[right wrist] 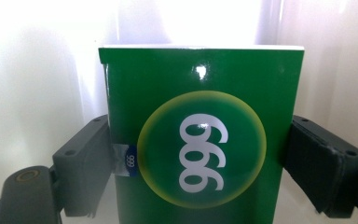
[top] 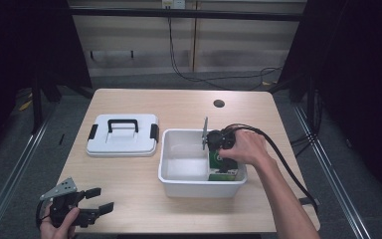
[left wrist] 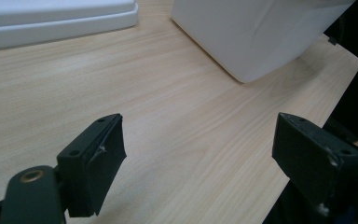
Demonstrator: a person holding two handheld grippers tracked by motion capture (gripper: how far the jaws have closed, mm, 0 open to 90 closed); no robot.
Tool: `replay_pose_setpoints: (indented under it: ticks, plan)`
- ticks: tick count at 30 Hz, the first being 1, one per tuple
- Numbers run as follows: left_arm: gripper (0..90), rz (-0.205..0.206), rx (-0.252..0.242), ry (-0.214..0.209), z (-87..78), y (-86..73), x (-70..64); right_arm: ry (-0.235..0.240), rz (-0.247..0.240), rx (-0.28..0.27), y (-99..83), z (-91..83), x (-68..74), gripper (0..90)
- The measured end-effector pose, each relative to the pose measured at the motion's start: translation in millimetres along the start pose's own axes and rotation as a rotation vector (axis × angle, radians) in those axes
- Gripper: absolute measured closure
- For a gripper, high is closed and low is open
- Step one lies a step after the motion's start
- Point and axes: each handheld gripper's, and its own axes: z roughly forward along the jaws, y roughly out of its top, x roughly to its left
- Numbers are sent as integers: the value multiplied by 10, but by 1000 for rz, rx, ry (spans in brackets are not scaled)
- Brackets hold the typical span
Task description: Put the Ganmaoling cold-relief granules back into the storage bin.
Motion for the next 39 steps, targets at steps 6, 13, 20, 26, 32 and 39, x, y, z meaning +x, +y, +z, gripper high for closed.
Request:
replay_pose_setpoints:
  ticks: [6,13,20,26,32,39]
  plan:
    - [169,-2,1,0,0,-2,0,-5,-10,7,8,20,-4,139]
    - [169,-2,-1,-1,0,-3,1,-12,-12,18,24,33,13,137]
    - [170,-1,0,0,0,-2,0,-26,-20,17,19,30,37,127]
    - [169,-2,-2,-2,-1,-2,1,-25,-10,23,24,29,50,119]
    - [170,-1,-3,-2,-3,-1,1,-17,-27,3,15,-4,54,98]
    - [170,-1,-3,-3,-4,-1,1,-22,-7,-38,-29,-60,51,88]
